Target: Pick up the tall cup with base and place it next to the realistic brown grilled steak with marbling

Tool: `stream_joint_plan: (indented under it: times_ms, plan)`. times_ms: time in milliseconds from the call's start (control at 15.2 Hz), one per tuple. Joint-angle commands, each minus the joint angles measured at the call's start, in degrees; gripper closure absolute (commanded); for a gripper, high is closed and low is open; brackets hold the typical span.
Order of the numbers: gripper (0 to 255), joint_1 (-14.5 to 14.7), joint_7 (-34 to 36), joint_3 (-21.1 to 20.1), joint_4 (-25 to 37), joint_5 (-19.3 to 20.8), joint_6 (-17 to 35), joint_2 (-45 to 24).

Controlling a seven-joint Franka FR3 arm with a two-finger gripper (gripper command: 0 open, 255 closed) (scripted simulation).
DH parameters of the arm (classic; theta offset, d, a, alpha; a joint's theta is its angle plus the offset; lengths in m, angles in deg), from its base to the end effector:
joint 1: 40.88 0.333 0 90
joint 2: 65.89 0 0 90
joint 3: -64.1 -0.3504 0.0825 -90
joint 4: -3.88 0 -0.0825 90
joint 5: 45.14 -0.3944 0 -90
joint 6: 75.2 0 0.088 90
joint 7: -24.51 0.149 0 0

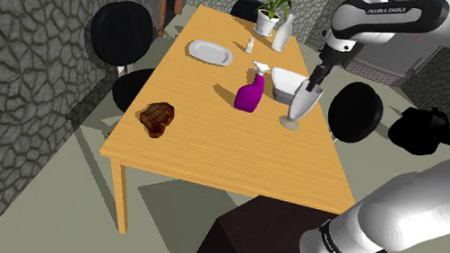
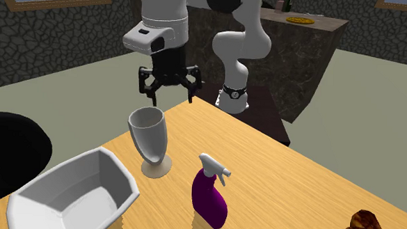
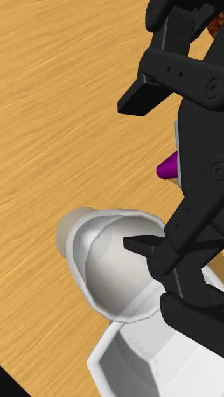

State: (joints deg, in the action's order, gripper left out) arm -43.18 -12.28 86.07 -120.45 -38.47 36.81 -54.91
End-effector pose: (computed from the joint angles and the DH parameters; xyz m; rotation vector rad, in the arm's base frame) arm 0.4446 -0.2199 0.4538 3.0988 0.4237 -0.0759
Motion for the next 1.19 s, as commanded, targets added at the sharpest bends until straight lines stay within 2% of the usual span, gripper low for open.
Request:
stream_joint_plan:
  times_ms: [0,66,594,1056,1122]
  plan:
    - [0,-0.3,-3.6,1.7,2.4,-1.5,2.1,-4.6]
    - [0,-0.5,-4.7,2.1,3.4,-2.2,2.6,-6.2]
    - [0,-0.7,-5.3,2.4,-0.5,-2.9,8.5,-8.2]
    - [0,-0.7,-5.3,2.4,-0.5,-2.9,8.5,-8.2]
    - [255,-0.7,-5.3,2.4,-0.5,-2.9,8.5,-8.2]
